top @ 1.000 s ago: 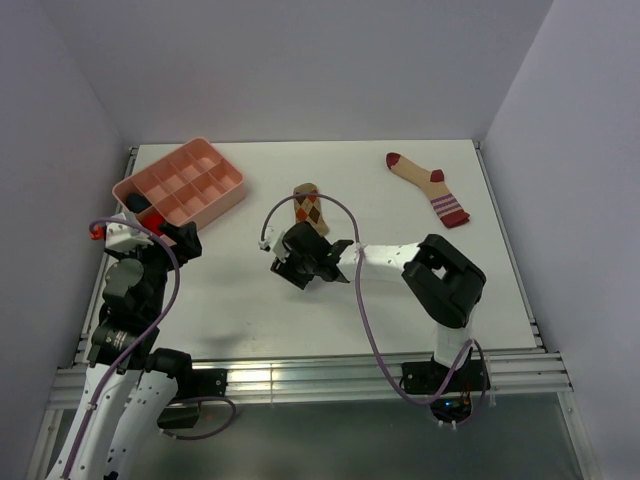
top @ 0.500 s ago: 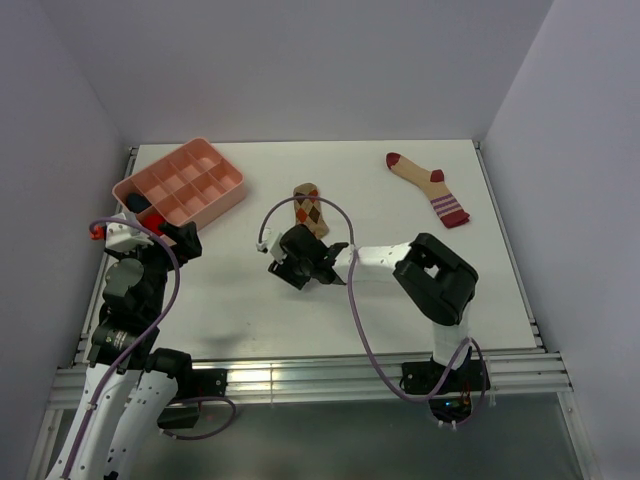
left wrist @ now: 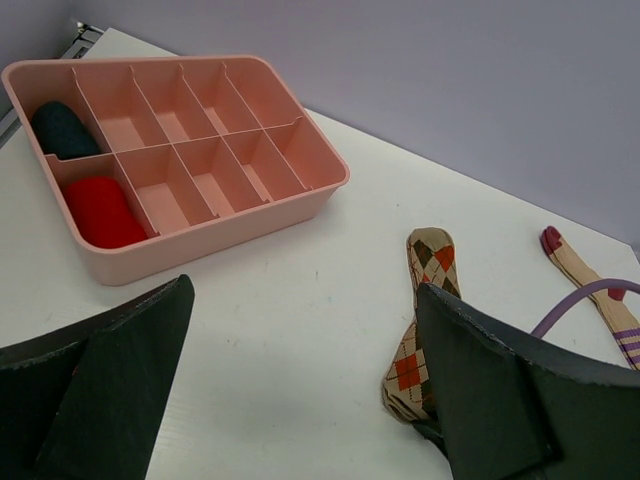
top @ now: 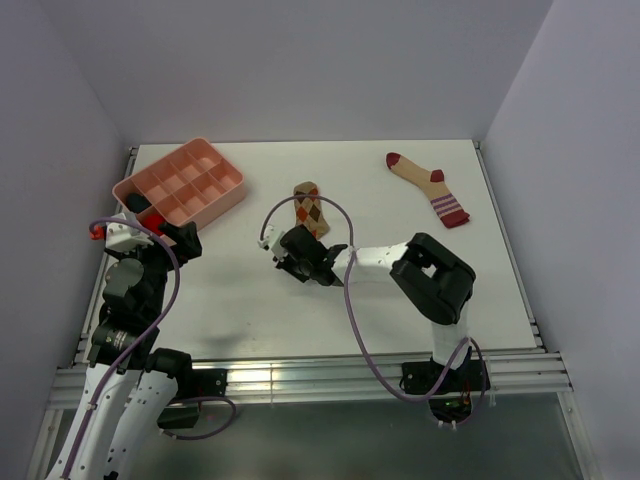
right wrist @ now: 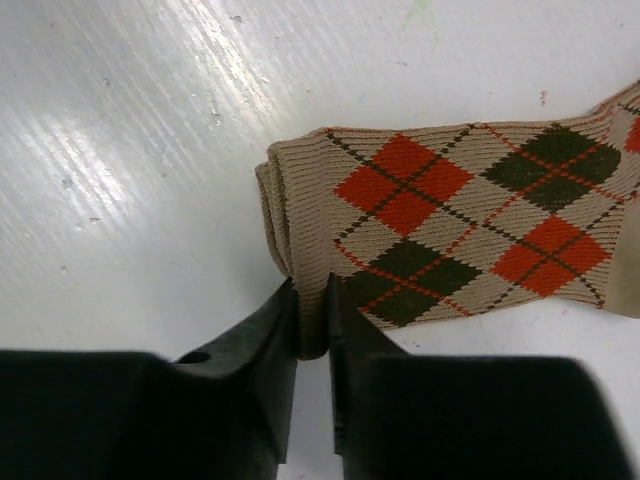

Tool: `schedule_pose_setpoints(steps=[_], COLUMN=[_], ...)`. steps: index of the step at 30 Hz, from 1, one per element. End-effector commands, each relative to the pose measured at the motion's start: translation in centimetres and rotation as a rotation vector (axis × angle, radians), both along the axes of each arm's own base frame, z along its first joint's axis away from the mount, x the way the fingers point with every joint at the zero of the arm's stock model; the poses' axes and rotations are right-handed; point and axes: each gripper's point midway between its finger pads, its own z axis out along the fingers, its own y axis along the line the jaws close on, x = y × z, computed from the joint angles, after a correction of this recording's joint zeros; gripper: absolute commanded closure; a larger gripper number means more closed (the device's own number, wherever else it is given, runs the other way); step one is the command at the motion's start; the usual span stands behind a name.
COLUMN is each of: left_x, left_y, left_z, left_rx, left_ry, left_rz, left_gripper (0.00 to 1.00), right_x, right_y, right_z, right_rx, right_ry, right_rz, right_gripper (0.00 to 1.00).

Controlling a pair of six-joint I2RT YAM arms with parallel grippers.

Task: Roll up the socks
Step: Roll the sock at the center of the board.

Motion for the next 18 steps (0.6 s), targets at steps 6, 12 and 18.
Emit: schedule_pose_setpoints(steps=[6,12,18], left_x=[0.1,0.6,1.7], left_y=[-0.8,-2.7,-6.5], left_z=[0.9,0.5,-1.0], left_rx=[0.019,0.053,0.094], left_ry=[-0.046,-0.050,-0.013], left_rz=[-0.052,-0.161,-0.374], left_gripper=[0.01,0.01,0.02], right_x=[-1.4,-1.6,-1.9], right_y=[-1.6,-0.4,-0.7], right_z=[-2.3,0.4,1.9], right_rx=[-0.034,0.108,0.242], right_ry=[0.144,0.316,0.563], right_rz=[-0.002,0.060,0.112], right_gripper=[1.00,1.00,1.00])
